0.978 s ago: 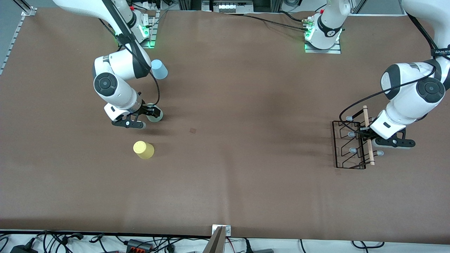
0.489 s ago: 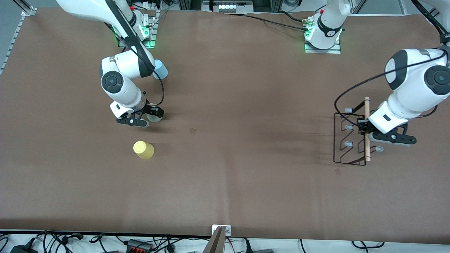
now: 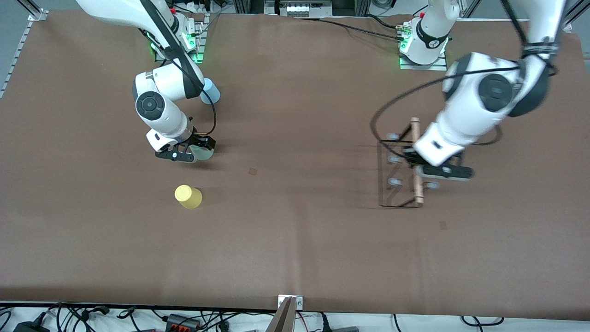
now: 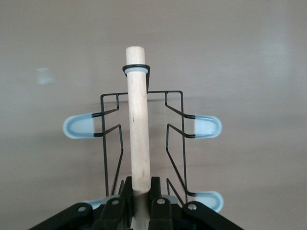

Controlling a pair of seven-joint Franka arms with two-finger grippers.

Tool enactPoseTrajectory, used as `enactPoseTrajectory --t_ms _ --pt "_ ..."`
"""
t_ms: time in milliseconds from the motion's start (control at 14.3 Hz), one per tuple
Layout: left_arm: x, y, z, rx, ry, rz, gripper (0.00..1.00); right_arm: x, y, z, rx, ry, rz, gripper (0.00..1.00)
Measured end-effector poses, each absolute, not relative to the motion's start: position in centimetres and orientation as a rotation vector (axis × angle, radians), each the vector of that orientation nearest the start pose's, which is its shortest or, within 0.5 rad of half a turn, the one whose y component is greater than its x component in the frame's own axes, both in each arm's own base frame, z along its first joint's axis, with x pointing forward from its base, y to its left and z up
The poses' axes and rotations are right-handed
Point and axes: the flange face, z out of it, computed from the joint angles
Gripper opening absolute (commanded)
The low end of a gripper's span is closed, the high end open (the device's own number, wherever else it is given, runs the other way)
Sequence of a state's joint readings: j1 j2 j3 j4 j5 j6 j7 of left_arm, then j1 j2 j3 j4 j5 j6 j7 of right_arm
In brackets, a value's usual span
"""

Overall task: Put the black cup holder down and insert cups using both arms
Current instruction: 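Grasp the rack handle with the left gripper and drag it to mid-table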

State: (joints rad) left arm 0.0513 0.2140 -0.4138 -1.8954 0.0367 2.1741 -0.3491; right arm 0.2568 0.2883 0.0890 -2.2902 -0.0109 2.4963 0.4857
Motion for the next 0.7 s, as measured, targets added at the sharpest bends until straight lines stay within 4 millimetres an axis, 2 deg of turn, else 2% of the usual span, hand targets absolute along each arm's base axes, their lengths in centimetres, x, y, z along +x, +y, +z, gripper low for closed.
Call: enactPoseTrajectory --t_ms 210,349,559,699 --pt "56.2 -25.7 40.6 -3.245 -0.061 -0.123 0.01 48.9 18.2 21.8 -3.149 0.203 0.131 1.00" --pt "54.9 -29.0 39.8 -3.221 -0.101 -0.128 0.01 48.7 18.4 21.7 -3.149 0.201 0.133 1.00" --pt "52.7 -35.0 38.3 -3.201 -0.083 -0.172 0.01 48.7 18.4 21.7 -3.150 0.202 0.134 1.00" --pt "52.0 -38.0 37.5 -3.183 -0.090 -0.209 0.01 48.7 18.4 21.7 -3.150 0.203 0.135 1.00"
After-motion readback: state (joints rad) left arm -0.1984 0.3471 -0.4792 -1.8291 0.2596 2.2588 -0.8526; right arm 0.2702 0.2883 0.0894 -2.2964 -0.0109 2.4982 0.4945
